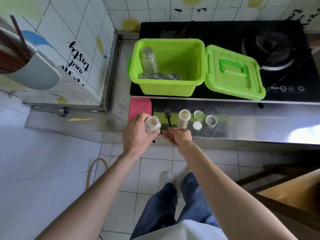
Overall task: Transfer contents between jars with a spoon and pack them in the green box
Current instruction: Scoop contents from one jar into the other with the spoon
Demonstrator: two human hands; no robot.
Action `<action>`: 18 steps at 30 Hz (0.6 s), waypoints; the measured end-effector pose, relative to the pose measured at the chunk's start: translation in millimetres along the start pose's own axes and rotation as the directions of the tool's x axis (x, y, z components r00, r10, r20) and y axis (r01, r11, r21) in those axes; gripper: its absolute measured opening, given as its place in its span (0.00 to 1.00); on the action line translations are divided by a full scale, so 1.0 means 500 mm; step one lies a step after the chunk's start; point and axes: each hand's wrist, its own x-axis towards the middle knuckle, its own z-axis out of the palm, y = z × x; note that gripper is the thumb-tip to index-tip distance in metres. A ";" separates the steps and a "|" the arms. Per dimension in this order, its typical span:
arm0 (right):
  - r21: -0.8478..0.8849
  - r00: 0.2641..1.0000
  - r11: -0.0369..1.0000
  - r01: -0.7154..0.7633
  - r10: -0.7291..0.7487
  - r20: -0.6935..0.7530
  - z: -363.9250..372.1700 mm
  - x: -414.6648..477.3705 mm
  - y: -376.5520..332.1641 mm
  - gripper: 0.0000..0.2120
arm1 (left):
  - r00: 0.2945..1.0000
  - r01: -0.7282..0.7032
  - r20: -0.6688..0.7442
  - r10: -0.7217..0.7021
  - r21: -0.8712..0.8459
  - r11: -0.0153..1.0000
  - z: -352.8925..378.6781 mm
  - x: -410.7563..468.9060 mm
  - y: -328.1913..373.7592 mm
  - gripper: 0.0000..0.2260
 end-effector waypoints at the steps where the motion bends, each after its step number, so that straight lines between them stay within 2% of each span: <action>1: -0.012 1.000 1.000 -0.002 0.002 -0.001 -0.001 0.003 0.003 0.03 | 1.000 -0.005 0.003 0.005 0.001 1.000 0.000 0.001 -0.001 0.19; 7: -0.208 0.998 0.977 0.056 -0.057 0.001 -0.023 0.013 0.012 0.01 | 0.999 -0.016 0.046 0.016 0.006 1.000 0.008 0.012 0.005 0.20; 9: -0.220 0.997 0.974 0.054 -0.040 0.068 -0.036 0.010 0.005 0.06 | 0.998 -0.021 0.065 0.021 -0.001 1.000 0.010 0.015 0.012 0.20; 13: -0.222 0.953 0.973 0.068 0.002 0.302 -0.070 0.003 -0.013 0.11 | 0.995 -0.032 0.092 0.032 0.001 0.999 0.015 0.020 0.022 0.20; 16: -0.242 0.930 0.970 0.016 0.075 0.361 -0.095 0.008 -0.017 0.16 | 0.994 -0.031 0.109 0.030 0.007 0.999 0.021 0.024 0.028 0.20; 18: -0.280 0.939 0.960 0.022 0.076 0.335 -0.107 0.011 -0.015 0.13 | 0.993 -0.033 0.118 0.032 0.007 0.999 0.026 0.025 0.033 0.20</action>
